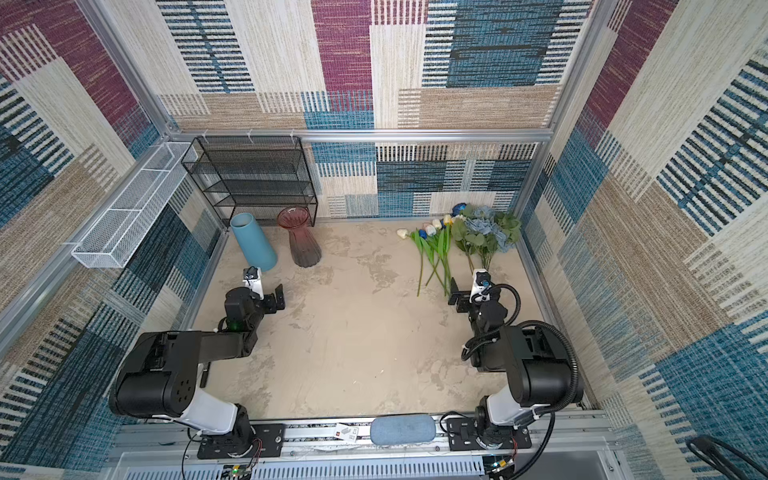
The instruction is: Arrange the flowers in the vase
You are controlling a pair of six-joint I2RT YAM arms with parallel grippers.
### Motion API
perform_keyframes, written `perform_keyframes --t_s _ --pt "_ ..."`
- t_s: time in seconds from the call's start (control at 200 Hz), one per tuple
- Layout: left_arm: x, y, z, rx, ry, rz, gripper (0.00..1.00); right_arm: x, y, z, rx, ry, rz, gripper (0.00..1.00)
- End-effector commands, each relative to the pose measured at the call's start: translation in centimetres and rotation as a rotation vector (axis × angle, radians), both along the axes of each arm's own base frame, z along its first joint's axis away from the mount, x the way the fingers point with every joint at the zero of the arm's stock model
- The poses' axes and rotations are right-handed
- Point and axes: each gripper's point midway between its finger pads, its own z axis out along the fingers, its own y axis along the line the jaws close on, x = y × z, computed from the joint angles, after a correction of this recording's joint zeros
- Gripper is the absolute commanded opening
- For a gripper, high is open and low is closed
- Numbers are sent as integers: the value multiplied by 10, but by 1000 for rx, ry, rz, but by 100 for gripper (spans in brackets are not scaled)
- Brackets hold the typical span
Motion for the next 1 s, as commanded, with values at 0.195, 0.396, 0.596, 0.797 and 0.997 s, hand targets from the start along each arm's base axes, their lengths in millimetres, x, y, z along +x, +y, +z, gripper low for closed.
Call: perform_keyframes --t_s 0.195,0.396,0.596,0.797,0.997 --pt "2 0 3 3 -9 -2 100 1 -1 9 6 -37 -5 100" --pt "2 0 3 2 -9 -1 100 1 0 9 7 -35 -4 100" --pt "2 0 3 -2 -7 -3 100 1 0 9 6 -34 -4 100" --pt "2 1 3 -6 -6 -6 99 2 0 9 7 -34 -4 100" --pt "3 1 3 -5 -9 -5 99 1 -1 9 5 -34 -6 100"
